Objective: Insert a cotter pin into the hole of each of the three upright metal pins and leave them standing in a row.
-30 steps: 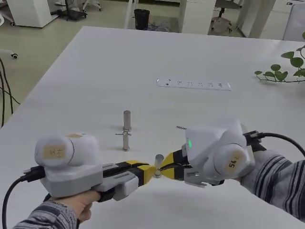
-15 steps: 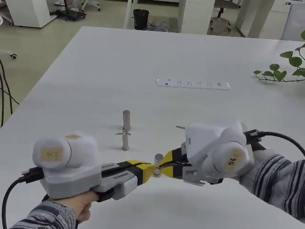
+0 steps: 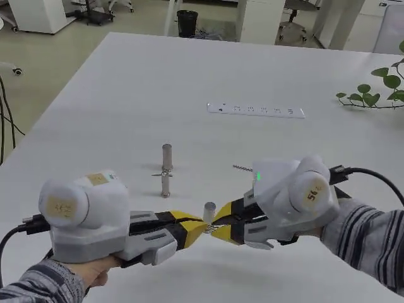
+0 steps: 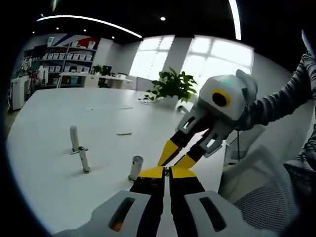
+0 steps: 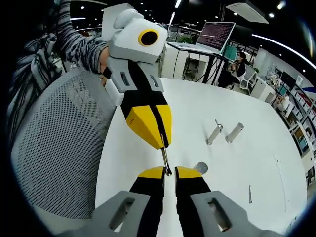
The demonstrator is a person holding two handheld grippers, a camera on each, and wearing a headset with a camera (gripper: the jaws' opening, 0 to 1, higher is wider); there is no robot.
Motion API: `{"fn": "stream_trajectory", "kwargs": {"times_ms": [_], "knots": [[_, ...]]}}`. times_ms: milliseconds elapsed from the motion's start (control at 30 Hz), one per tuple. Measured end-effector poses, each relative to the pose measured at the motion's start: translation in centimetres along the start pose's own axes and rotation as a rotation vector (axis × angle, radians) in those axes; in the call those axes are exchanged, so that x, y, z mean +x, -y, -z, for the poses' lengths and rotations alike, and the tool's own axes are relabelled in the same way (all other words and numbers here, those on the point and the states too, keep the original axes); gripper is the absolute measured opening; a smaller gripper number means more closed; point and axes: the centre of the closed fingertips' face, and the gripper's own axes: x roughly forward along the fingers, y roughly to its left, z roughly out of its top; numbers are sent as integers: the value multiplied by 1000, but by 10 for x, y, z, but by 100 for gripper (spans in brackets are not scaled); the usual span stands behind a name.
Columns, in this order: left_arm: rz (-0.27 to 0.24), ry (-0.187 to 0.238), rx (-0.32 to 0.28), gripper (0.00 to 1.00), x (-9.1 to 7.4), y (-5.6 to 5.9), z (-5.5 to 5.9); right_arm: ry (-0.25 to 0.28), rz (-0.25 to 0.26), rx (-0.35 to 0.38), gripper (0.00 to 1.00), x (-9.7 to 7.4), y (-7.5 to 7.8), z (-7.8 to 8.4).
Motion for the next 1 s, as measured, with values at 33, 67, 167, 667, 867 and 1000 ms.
{"fn": "stream_trajectory", "kwargs": {"times_ms": [33, 67, 167, 667, 867, 1000], "knots": [[9, -6, 16, 0, -1, 0, 0, 3, -5, 4, 1, 0, -1, 0], [15, -9, 25, 0, -1, 1, 0, 8, -12, 12, 1, 0, -3, -1], [44, -1, 30, 0, -3, 4, -1, 19, -38, 25, 0, 1, -8, -3], [-9, -24, 135, 2, -1, -2, 1, -23, -11, -66, 0, -3, -6, -1], [-58, -36, 162, 15, 4, -8, 6, -69, 25, -71, 0, -5, 3, 8], [-117, -30, 175, 22, 7, -15, 6, -102, 56, -53, 0, -7, 12, 19]]}}
